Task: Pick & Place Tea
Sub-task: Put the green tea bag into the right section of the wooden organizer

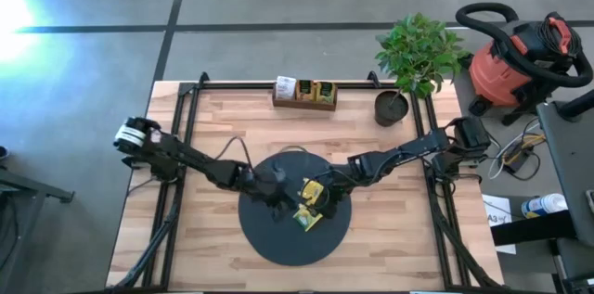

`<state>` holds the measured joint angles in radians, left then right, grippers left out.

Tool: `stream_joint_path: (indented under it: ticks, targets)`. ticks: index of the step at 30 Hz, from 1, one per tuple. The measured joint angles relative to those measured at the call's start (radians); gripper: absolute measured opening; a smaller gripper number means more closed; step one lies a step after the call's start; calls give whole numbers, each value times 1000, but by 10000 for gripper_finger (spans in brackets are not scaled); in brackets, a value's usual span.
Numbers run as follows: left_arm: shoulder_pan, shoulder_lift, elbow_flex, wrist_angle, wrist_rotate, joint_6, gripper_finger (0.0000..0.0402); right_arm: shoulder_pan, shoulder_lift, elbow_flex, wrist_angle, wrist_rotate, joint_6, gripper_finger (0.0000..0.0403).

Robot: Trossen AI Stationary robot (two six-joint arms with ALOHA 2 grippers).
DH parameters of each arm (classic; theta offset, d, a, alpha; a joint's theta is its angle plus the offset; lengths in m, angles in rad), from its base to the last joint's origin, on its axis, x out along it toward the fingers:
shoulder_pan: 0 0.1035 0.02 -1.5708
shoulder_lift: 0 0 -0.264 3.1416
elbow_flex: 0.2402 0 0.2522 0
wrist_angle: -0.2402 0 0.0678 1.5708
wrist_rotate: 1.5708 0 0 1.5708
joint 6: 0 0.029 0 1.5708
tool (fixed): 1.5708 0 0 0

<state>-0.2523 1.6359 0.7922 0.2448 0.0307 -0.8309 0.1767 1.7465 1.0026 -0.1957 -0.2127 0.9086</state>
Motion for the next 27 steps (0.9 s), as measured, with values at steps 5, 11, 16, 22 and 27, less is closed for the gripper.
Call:
stream_joint_path:
  ticks: [5,11,16,22,27]
  targets:
    - [-13,101,53,-9,177,10,98,3,5,-5,58,3,2,116]
    - [-37,195,125,-7,193,8,98,2,5,0,62,5,13,116]
    - [-38,235,150,-2,189,8,98,2,5,-16,62,4,39,116]
    - [-35,284,154,24,166,-17,98,2,5,-38,77,5,67,116]
    - [-31,312,164,62,138,-57,98,2,5,-61,73,28,80,116]
